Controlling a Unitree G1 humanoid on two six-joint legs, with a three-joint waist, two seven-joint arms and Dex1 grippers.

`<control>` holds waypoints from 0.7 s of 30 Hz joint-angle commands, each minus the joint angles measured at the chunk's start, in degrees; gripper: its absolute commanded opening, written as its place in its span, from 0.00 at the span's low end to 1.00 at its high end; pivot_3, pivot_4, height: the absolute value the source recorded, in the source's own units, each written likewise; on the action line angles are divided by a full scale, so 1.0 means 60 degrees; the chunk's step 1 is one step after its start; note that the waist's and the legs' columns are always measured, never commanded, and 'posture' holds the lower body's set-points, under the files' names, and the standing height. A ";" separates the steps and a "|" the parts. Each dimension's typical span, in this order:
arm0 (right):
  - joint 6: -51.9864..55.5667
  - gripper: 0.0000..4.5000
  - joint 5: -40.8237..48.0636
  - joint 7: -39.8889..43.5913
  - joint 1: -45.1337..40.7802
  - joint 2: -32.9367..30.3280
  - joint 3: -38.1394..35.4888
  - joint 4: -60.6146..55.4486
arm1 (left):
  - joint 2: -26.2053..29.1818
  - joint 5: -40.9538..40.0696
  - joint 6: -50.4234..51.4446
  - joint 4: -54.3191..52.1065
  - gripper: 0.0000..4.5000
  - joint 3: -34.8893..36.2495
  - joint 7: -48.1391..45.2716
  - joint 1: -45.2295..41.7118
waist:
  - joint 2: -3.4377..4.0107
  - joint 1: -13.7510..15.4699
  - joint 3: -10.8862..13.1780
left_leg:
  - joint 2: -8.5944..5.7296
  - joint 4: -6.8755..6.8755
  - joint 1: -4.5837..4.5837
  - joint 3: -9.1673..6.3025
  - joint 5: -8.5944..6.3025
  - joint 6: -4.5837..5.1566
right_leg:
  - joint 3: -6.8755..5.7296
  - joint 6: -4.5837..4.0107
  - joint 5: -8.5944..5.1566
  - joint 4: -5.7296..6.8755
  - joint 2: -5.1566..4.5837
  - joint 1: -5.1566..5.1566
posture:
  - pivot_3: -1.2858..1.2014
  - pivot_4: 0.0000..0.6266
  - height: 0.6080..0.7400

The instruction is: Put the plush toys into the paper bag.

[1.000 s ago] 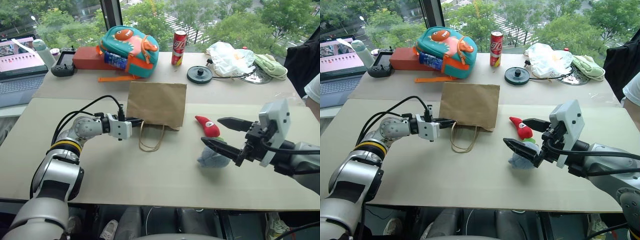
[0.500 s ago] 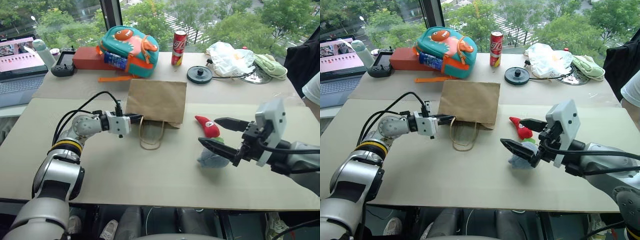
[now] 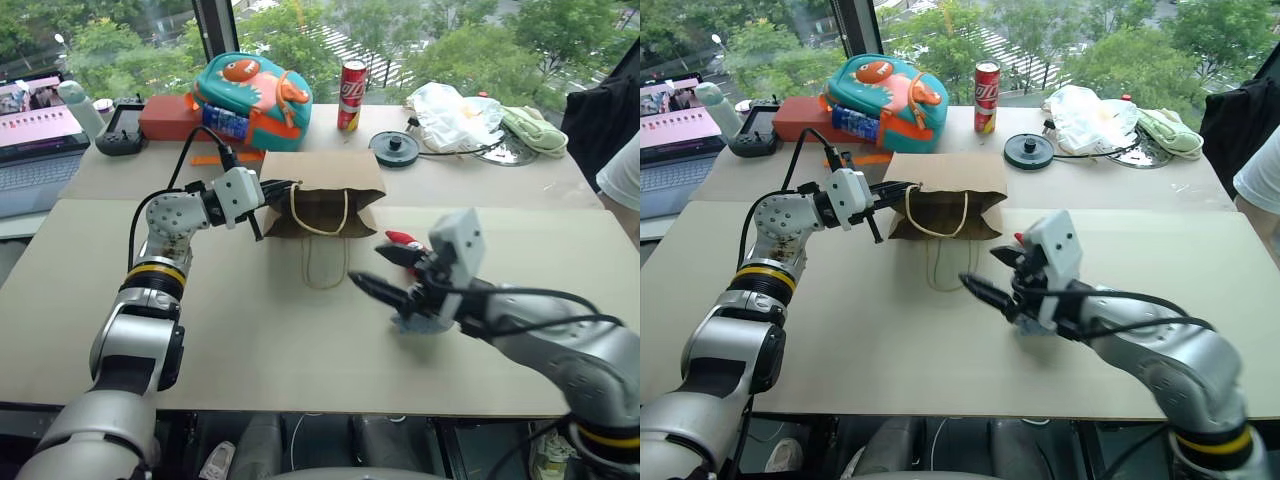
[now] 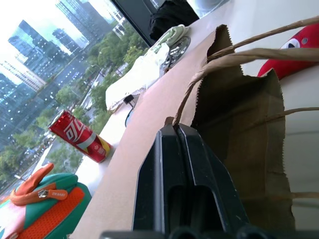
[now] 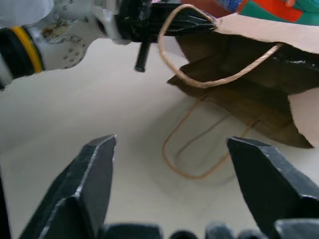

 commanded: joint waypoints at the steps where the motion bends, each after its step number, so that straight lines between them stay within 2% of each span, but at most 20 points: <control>1: -0.0038 0.49 -0.1079 -0.0512 -0.0259 0.0522 0.0672 0.0264 | 0.0044 -0.0228 0.0304 -0.0576 0.00 0.0206 -0.0011 0.0085 | 0.0001 -0.0014 -0.0001 | 0.0000 -0.0001 -0.0006 -0.0004 0.0000 0.0000 | -0.0002 0.0000 0.0000 -0.0002 0.0001 -0.0001 | 0.52 0.24 0.99; 4: -0.0334 0.24 -0.2050 -0.0713 -0.0565 0.1336 0.1442 0.0966 | 0.0027 -0.0264 0.0534 -0.0782 0.00 0.0204 -0.0032 0.0173 | 0.0001 -0.0034 0.0000 | 0.0000 -0.0001 -0.0013 -0.0012 0.0000 0.0000 | -0.0004 -0.0001 0.0000 -0.0003 0.0001 -0.0007 | 0.52 0.24 0.99; 7: -0.0480 0.01 -0.2678 -0.0645 -0.0666 0.1775 0.1701 0.1323 | 0.0000 -0.0265 0.0717 -0.0925 0.00 0.0191 -0.0004 0.0203 | 0.0001 -0.0043 -0.0001 | -0.0002 -0.0001 -0.0010 -0.0015 0.0000 0.0000 | -0.0005 -0.0001 0.0001 0.0000 0.0002 -0.0008 | 0.52 0.24 0.99; 13: -0.1286 0.00 -0.4134 -0.0395 -0.1056 0.2489 0.2161 0.2283 | -0.0077 -0.0327 0.1034 -0.1243 0.00 0.0191 -0.0024 0.0293 | 0.0003 -0.0048 -0.0001 | -0.0004 0.0000 -0.0010 -0.0018 0.0000 0.0000 | -0.0008 -0.0001 0.0001 -0.0001 0.0001 -0.0007 | 0.52 0.24 0.99; 21: -0.3373 0.00 -0.5652 -0.0373 -0.2143 0.4244 0.1967 0.4636 | -0.0196 -0.0325 0.1348 -0.1657 0.00 0.0178 -0.0032 0.0458 | 0.0004 -0.0082 -0.0002 | -0.0002 -0.0002 -0.0008 -0.0024 0.0000 0.0000 | -0.0011 -0.0003 0.0002 0.0007 0.0005 -0.0012 | 0.52 0.24 0.99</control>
